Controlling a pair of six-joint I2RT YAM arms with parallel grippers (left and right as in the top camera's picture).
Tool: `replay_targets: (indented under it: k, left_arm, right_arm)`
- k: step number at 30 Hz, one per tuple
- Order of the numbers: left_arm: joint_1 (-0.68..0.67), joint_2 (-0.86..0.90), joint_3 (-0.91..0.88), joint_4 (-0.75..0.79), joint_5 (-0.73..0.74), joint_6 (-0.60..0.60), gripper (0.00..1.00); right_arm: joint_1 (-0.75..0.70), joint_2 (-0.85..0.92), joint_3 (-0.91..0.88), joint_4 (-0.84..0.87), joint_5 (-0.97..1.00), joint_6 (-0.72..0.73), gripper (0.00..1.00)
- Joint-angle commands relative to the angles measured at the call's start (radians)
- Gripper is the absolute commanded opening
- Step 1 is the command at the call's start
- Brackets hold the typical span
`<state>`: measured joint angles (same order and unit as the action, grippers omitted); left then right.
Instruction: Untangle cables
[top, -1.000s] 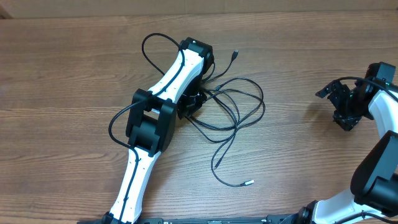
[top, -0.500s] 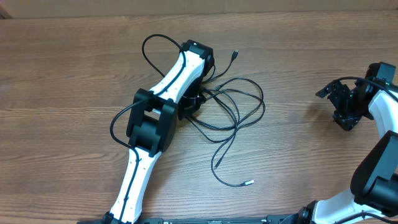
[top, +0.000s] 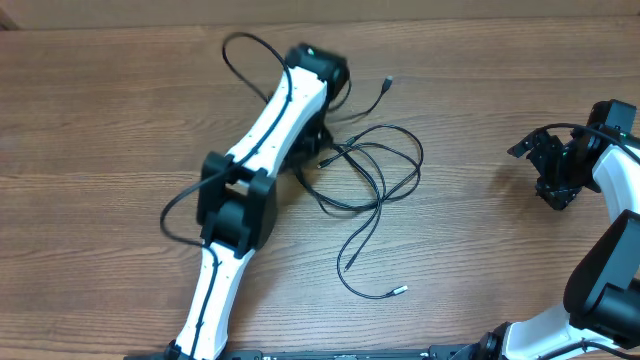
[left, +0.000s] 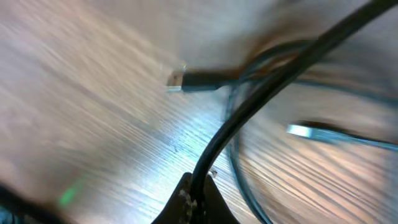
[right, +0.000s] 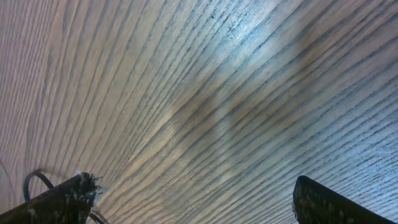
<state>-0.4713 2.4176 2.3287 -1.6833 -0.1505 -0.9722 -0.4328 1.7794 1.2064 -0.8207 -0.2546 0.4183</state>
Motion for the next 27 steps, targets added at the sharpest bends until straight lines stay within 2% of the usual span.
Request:
replay_targets:
  k: [1, 2, 5, 9, 11, 14, 22, 27]
  left_arm:
    - [-0.06, -0.228, 0.153, 0.027, -0.199, 0.069, 0.04]
    - [-0.072, -0.261, 0.179, 0.049, -0.235, 0.093, 0.04]
    - [-0.124, -0.383, 0.251, 0.217, -0.35, 0.261, 0.04]
    - [-0.179, -0.523, 0.259, 0.603, -0.38, 0.576, 0.04]
    - [-0.184, -0.558, 0.259, 0.746, -0.38, 0.649, 0.04]
    - [-0.184, -0.597, 0.259, 0.903, -0.377, 0.655, 0.04]
    - [-0.174, -0.605, 0.259, 1.054, -0.457, 0.655, 0.04]
    - [-0.169, -0.605, 0.259, 1.306, -0.532, 0.706, 0.04]
  right_arm:
    - [0.0, -0.016, 0.024, 0.006, 0.008, 0.004, 1.0]
    - [0.0, -0.016, 0.024, 0.007, 0.008, 0.004, 1.0]
    - [0.0, -0.016, 0.024, 0.007, 0.008, 0.004, 1.0]
    - [0.0, -0.016, 0.024, 0.006, 0.008, 0.004, 1.0]
    - [0.0, -0.016, 0.024, 0.006, 0.008, 0.004, 1.0]
    - [0.0, -0.016, 0.024, 0.006, 0.008, 0.004, 1.0]
    - [0.0, -0.016, 0.024, 0.006, 0.008, 0.004, 1.0]
    - [0.0, -0.016, 0.024, 0.006, 0.008, 0.004, 1.0]
